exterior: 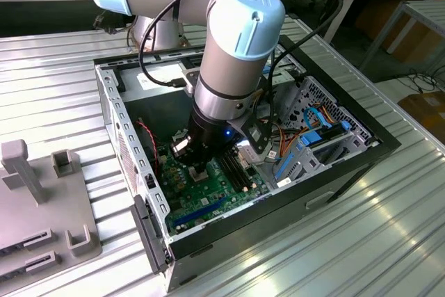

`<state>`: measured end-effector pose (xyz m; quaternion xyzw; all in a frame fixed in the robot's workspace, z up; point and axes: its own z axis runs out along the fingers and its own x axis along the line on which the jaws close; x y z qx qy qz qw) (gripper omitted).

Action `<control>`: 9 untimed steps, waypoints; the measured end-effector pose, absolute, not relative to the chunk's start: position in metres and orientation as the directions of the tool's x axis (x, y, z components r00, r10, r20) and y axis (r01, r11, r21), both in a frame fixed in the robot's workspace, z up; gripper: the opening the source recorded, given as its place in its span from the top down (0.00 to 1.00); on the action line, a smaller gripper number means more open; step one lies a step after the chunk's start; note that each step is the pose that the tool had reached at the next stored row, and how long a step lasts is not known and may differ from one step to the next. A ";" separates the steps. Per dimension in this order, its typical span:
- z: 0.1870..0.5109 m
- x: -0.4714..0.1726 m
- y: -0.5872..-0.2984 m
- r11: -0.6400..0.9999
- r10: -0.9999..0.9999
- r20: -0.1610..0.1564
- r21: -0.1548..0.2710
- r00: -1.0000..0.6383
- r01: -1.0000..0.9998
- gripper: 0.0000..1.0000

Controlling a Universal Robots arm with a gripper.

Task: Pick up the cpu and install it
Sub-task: 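Close the cpu cover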

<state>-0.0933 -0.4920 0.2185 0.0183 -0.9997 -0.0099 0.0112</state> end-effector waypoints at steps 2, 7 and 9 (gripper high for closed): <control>0.219 -0.093 -0.492 0.999 -0.037 0.022 0.020 -0.999 -0.037 0.89; 0.219 -0.081 -0.491 0.999 -0.038 0.022 0.020 -0.999 -0.037 0.89; 0.219 -0.076 -0.489 0.999 -0.038 0.022 0.020 -0.999 -0.037 0.89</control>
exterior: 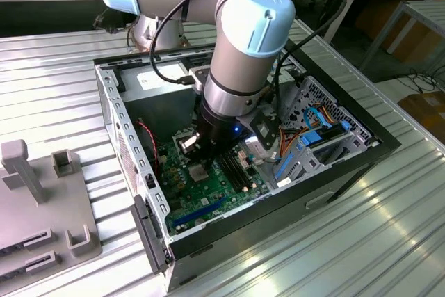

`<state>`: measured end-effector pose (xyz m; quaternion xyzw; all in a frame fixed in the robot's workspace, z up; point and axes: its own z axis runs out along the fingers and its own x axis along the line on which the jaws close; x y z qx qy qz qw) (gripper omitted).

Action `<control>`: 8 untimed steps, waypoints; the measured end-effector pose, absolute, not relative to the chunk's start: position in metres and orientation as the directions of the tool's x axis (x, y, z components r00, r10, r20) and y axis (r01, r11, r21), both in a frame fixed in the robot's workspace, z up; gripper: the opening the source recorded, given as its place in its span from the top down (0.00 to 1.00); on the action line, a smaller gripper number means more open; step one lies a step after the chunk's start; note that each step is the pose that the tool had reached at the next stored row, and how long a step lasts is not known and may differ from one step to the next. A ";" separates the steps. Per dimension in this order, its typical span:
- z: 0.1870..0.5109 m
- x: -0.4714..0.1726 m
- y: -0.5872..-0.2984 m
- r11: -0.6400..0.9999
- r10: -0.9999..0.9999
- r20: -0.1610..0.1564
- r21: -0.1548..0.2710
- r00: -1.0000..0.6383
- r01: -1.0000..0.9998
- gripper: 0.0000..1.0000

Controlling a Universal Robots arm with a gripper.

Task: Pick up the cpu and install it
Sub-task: 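Close the cpu cover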

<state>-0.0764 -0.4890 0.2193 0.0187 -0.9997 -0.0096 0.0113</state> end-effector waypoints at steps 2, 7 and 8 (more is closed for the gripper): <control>0.229 -0.075 -0.487 0.999 -0.037 0.022 0.020 -0.999 -0.037 0.89; 0.253 -0.075 -0.483 0.999 -0.037 0.022 0.020 -0.999 -0.037 0.89; 0.256 -0.075 -0.482 0.999 -0.038 0.022 0.020 -0.999 -0.037 0.89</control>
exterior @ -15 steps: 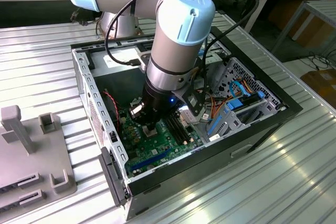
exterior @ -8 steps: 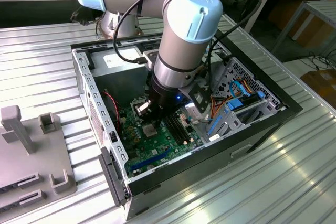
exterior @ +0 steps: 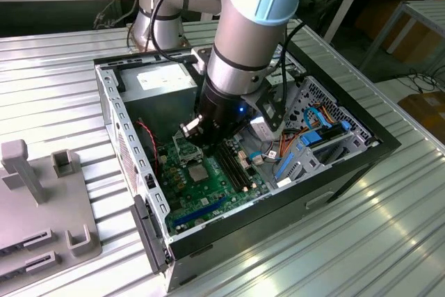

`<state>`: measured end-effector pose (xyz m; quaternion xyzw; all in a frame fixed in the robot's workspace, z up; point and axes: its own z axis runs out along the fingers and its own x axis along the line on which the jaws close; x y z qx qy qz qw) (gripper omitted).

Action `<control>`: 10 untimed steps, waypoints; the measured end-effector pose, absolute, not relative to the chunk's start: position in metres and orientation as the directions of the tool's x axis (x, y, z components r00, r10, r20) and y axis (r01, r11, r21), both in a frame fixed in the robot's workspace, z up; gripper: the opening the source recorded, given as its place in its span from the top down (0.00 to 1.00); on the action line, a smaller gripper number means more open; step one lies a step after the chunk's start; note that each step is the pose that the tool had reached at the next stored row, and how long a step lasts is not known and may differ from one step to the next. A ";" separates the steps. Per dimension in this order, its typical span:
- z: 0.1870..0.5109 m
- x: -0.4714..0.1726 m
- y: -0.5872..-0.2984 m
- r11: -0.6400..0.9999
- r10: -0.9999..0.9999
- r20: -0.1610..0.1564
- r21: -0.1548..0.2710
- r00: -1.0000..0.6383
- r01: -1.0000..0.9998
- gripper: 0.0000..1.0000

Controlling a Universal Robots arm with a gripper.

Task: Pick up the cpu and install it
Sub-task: 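Close the cpu cover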

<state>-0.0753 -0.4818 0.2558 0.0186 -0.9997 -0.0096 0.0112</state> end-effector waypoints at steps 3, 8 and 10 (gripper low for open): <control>0.256 -0.075 -0.480 0.999 -0.037 0.022 0.020 -0.999 -0.037 0.89; 0.256 -0.075 -0.476 0.999 -0.037 0.022 0.020 -0.999 -0.037 0.89; 0.256 -0.075 -0.476 0.999 -0.038 0.022 0.020 -0.999 -0.037 0.89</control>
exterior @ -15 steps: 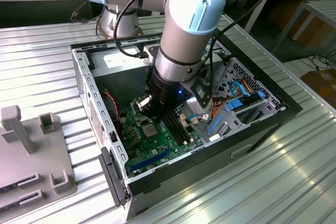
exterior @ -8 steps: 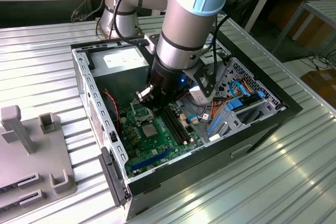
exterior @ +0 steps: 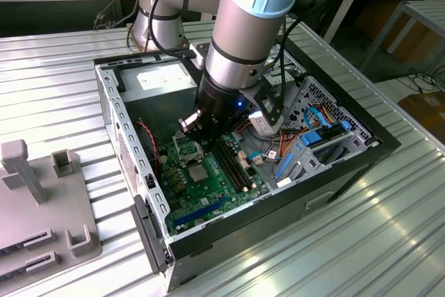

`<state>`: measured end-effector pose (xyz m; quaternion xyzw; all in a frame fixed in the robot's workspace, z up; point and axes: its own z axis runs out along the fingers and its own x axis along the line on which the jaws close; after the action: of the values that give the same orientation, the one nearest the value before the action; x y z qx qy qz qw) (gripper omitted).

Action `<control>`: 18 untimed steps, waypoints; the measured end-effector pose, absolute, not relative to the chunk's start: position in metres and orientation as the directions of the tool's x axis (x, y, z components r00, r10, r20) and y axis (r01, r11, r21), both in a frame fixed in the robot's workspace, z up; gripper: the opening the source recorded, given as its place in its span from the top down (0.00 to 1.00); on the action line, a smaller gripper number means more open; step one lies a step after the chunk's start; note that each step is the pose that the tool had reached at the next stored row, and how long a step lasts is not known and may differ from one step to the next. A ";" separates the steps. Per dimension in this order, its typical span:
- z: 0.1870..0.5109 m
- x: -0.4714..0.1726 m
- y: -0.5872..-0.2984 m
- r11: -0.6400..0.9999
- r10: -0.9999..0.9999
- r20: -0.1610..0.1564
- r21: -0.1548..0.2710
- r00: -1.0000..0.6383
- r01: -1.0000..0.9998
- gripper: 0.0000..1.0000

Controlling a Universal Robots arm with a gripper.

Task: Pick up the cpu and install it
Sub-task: 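Close the cpu cover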

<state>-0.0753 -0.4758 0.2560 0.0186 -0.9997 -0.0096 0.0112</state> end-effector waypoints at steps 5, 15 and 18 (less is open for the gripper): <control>0.256 -0.075 -0.476 0.999 -0.037 0.022 0.020 -0.999 -0.037 0.89; 0.256 -0.074 -0.475 0.989 -0.150 0.022 0.020 -0.988 -0.149 0.89; 0.255 -0.074 -0.475 0.974 -0.227 0.022 0.020 -0.974 -0.227 0.89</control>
<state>-0.0743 -0.4755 0.2552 0.1142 -0.9934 -0.0085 0.0121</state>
